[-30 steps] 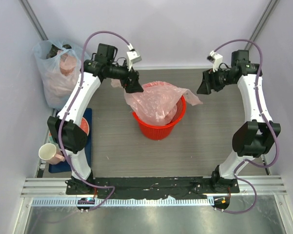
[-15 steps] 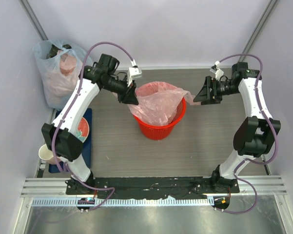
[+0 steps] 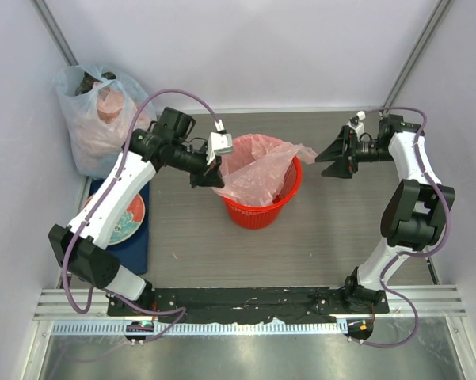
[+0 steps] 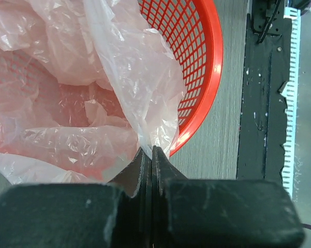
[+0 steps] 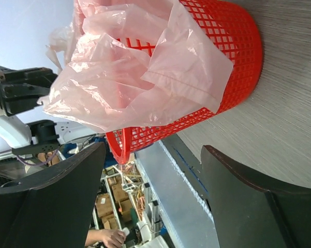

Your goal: Put the trash bags into the trash bin

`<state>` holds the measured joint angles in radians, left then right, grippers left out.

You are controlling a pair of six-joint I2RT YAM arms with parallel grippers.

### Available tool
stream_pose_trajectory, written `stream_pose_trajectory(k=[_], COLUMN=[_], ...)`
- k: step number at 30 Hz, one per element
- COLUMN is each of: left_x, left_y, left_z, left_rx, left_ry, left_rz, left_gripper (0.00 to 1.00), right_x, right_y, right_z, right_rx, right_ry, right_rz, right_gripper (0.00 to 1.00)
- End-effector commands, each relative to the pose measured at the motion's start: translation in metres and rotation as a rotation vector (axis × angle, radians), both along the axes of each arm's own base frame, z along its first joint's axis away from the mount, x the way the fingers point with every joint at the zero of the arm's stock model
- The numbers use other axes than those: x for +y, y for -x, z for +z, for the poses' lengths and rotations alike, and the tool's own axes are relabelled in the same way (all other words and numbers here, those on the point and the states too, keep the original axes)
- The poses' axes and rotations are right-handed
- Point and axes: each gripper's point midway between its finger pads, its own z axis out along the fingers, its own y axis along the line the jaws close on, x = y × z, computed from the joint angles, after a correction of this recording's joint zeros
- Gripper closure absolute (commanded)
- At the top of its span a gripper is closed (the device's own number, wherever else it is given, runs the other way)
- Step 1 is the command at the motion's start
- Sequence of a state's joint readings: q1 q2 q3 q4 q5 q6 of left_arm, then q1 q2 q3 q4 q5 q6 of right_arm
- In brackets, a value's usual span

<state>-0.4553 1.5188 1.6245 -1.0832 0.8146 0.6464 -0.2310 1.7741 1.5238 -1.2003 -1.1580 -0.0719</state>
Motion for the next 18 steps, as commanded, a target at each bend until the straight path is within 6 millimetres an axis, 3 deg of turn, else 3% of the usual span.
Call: stream_pose_trajectory(k=[1,11,14,17,18], left_x=[-0.004,-0.007,-0.006,-0.005,-0.004], left_y=[0.0,-0.005,-0.002,0.003,0.004], left_z=[0.013,0.018,0.019,0.02,0.021], left_rx=[-0.126,-0.17,-0.182,-0.193,-0.201], left_ry=[0.016,0.02,0.022,0.022,0.024], left_rz=[-0.018,-0.018,-0.035,-0.054,-0.058], left_gripper=[1.0,0.96,0.96,0.96,0.92], right_x=[0.005,0.006,0.013,0.015,0.015], right_y=[-0.006,-0.037,-0.043,-0.044,-0.044], right_z=[0.019,0.018,0.017,0.012,0.012], right_rx=[-0.026,0.053,0.039,0.059,0.062], right_ry=[-0.064,-0.092,-0.076,-0.078,-0.082], right_rz=[-0.011,-0.176,-0.19,-0.188,-0.187], right_gripper=[0.18,0.18,0.21,0.3,0.3])
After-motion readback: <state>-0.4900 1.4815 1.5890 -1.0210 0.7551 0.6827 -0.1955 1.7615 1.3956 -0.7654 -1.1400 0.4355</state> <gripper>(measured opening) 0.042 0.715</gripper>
